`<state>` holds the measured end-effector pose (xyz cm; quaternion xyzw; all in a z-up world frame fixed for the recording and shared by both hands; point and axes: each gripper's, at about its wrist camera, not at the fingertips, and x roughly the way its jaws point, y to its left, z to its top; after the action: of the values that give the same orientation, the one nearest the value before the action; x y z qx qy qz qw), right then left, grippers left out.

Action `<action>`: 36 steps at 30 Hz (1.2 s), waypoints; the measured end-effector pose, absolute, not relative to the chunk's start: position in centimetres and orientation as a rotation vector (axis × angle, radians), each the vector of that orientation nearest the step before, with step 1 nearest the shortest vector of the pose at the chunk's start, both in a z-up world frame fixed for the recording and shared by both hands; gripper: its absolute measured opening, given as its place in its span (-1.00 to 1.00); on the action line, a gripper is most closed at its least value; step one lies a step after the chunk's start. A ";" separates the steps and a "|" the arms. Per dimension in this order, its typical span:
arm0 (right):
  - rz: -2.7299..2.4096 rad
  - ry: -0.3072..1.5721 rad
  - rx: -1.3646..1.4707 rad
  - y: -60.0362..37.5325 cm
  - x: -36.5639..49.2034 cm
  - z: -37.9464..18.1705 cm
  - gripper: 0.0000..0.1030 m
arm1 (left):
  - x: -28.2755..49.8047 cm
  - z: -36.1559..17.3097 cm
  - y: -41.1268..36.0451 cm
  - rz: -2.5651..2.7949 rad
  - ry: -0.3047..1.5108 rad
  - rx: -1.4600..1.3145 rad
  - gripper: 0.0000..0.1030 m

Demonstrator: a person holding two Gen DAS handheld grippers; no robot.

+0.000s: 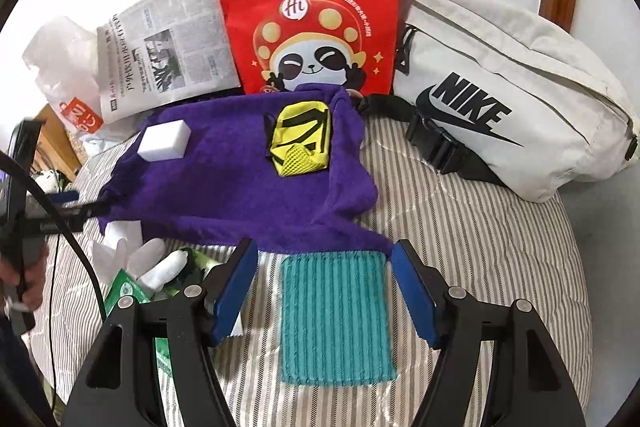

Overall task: Organize soft objects
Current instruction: 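Lower the white sponge onto the purple towel and open the left tool, then grasp the white mesh cloth with the left tool while the right tool approaches the teal cloth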

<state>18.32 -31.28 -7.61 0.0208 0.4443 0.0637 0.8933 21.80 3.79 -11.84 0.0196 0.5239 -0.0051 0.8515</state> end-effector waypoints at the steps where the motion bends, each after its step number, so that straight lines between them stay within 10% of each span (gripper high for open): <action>1: 0.134 0.922 0.042 -31.2 18.1 -7.6 0.35 | 21.2 -12.2 4.8 0.002 1.112 0.024 0.93; 20: 0.154 0.960 -0.010 -29.7 15.5 -9.7 0.35 | 17.5 -16.8 0.7 -0.249 0.992 0.231 0.92; 27: 0.142 0.969 -0.024 -29.4 15.2 -10.0 0.35 | 16.6 -16.8 2.2 -0.339 1.004 0.084 -0.72; 36: 0.184 0.968 -0.044 -27.8 15.3 -10.0 0.35 | 14.7 -15.4 6.3 -0.257 0.976 0.004 -0.90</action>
<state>15.34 -27.83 -10.01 -0.0212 0.4648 0.0881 0.8807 14.68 6.27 -15.38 0.0017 0.4675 -0.1230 0.8754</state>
